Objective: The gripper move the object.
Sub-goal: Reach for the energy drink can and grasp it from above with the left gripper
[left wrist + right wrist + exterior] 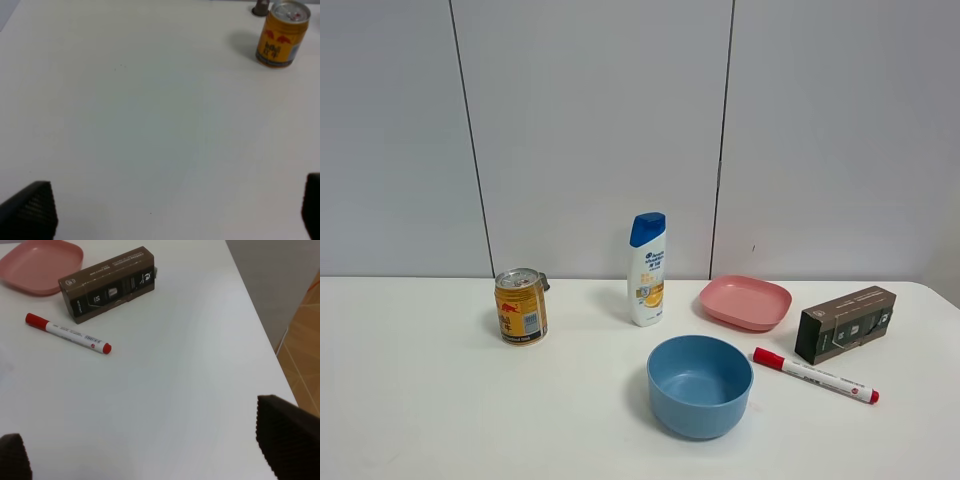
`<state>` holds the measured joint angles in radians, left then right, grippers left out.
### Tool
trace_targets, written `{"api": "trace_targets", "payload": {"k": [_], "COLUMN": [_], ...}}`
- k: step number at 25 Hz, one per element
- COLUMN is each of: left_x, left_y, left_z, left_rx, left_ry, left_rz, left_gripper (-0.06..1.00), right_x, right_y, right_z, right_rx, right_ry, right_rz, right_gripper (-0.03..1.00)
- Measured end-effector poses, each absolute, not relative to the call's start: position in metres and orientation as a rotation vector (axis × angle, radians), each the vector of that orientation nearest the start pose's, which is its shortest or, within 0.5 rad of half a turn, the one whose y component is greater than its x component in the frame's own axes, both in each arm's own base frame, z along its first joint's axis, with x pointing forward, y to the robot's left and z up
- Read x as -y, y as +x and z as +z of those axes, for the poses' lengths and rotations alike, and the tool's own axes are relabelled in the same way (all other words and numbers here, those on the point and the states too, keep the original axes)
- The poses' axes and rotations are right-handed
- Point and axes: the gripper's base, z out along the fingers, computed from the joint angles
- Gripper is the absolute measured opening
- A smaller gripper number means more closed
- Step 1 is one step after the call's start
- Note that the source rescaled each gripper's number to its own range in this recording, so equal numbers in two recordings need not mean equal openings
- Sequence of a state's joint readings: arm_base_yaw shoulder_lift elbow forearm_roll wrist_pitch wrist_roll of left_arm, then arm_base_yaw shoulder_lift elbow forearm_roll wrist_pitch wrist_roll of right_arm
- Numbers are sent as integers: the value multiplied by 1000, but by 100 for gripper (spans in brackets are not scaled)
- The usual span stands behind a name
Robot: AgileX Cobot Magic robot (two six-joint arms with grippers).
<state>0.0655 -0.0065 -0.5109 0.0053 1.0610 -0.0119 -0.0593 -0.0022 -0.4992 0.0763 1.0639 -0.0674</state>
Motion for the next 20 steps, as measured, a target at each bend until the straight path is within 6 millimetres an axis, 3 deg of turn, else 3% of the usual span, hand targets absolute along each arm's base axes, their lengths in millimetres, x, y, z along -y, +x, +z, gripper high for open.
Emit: {"api": "trace_targets", "payload": {"k": [20], "left_x": [0], "left_y": [-7], "left_z": [280], "left_rx": [-2026], "left_ry": [-79], "left_rz": [40], "left_gripper": [100], "right_x": [-6], "right_y": [-5], "right_z": [277], "right_rx": [-2044], "right_ry": [-12], "right_rz": [12], "right_gripper": [100]}}
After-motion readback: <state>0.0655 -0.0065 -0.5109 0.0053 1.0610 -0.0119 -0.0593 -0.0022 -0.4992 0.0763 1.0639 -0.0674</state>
